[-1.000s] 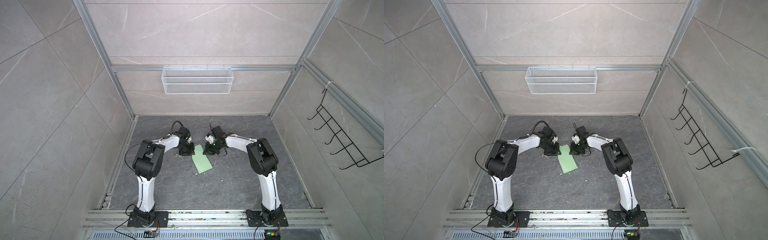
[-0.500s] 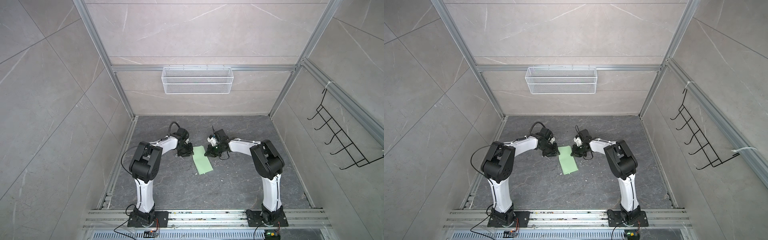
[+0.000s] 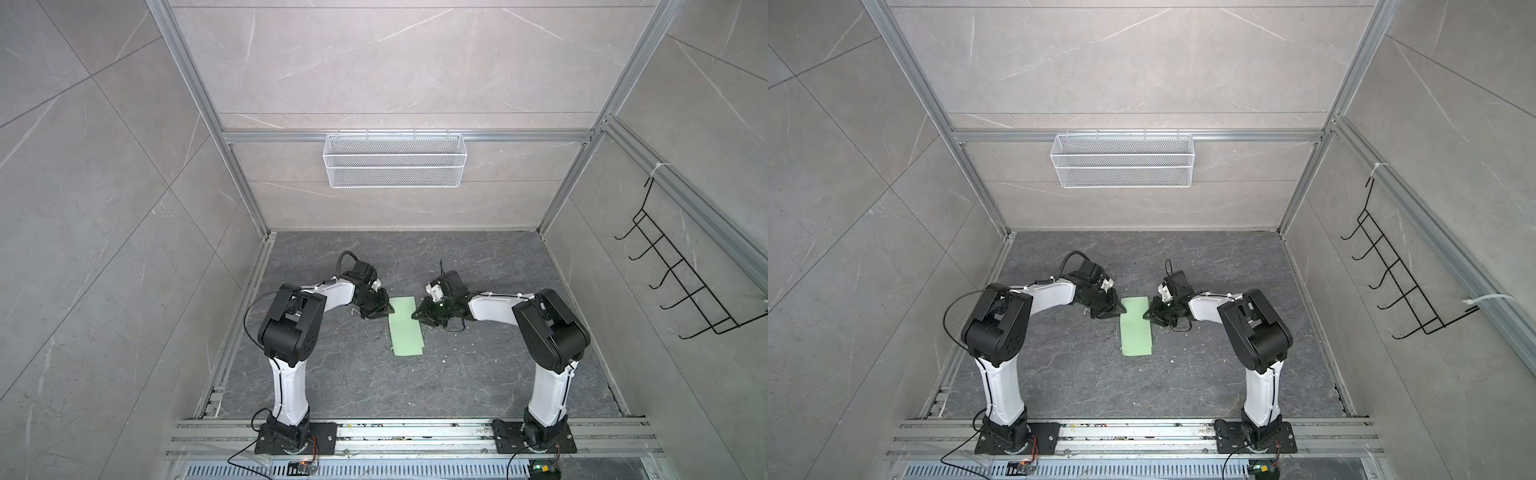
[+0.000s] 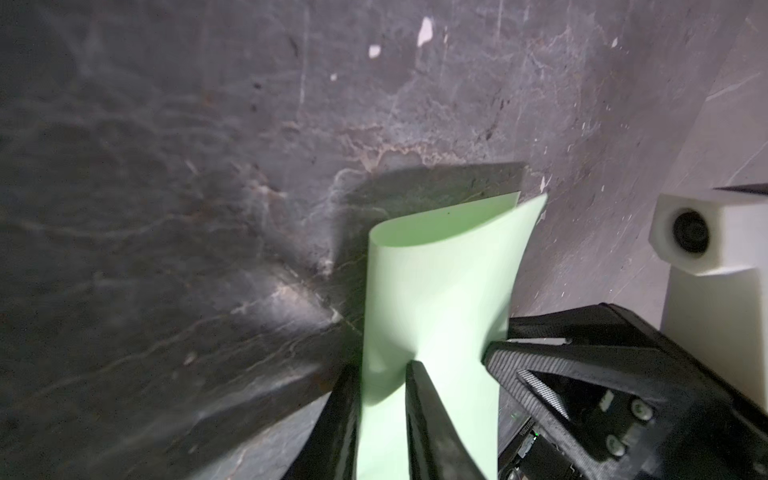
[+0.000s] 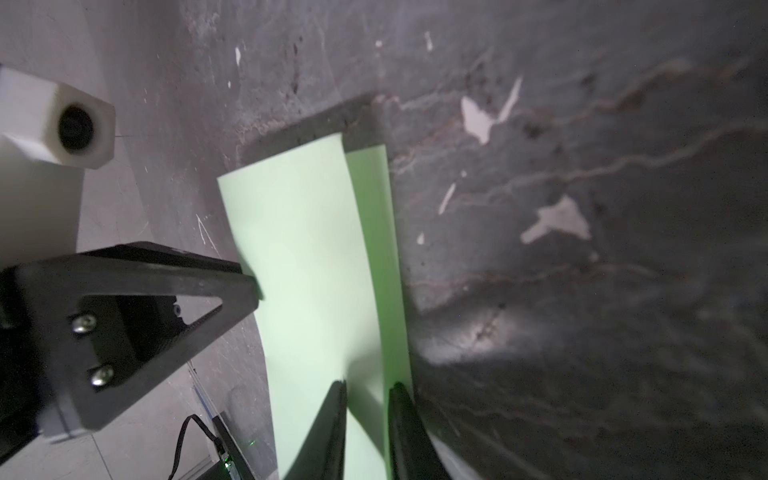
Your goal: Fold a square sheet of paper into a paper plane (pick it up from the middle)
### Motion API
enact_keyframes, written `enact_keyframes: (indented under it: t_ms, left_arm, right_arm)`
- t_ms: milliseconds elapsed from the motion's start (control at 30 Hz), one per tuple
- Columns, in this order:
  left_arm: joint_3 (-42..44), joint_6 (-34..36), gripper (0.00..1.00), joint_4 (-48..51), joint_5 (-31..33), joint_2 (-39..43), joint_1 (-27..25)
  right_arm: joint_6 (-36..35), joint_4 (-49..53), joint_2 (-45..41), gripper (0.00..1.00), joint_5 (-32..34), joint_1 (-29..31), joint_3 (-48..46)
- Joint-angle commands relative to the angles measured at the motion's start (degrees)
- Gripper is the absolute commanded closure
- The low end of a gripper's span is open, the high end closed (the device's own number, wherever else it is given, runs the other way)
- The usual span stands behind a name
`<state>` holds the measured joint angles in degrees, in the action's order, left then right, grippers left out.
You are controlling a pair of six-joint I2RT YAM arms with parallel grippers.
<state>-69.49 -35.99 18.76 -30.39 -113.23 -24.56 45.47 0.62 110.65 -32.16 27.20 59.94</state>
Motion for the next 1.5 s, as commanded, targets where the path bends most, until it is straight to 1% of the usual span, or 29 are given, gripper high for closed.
enact_keyframes:
  t_ms: [0,167,300,467,700,900,1100,1267,1467]
  left_arm:
    - [-2.4,5.2,0.78,5.5,-0.2,-1.1,-0.1]
    - [-5.2,8.1,0.79,9.7,2.1,-3.0,-0.1]
    - [-7.4,10.4,0.79,12.2,2.6,-4.7,-0.1]
    - [-8.5,13.0,0.78,14.5,3.6,-5.5,-0.1]
    - [-11.0,15.7,0.76,17.6,6.2,-6.4,-1.3]
    - [-13.5,17.9,0.76,21.2,10.2,-7.1,-2.6]
    - [-15.9,19.0,0.75,23.6,13.0,-8.2,-4.3]
    - [-17.4,19.6,0.75,24.9,14.8,-8.9,-5.3]
    - [-18.7,20.8,0.74,26.2,16.2,-9.2,-6.2]
  right_arm:
    - [-1.3,2.0,0.8,0.76,-3.0,-1.5,3.3]
    - [-5.8,7.0,2.7,0.78,-4.4,-1.8,7.6]
    - [-7.5,11.3,3.5,0.79,-1.4,-1.8,9.2]
    - [-9.3,14.1,3.6,0.76,2.8,-1.9,10.6]
    - [-12.4,18.9,7.5,0.73,3.0,-1.9,15.2]
    - [-13.7,20.5,9.5,0.71,3.5,-1.9,17.6]
    - [-14.6,22.3,10.8,0.73,3.8,-1.8,18.1]
    - [-15.6,23.7,10.9,0.74,5.4,-1.8,17.8]
    - [-15.9,24.2,11.7,0.74,5.5,-1.8,17.6]
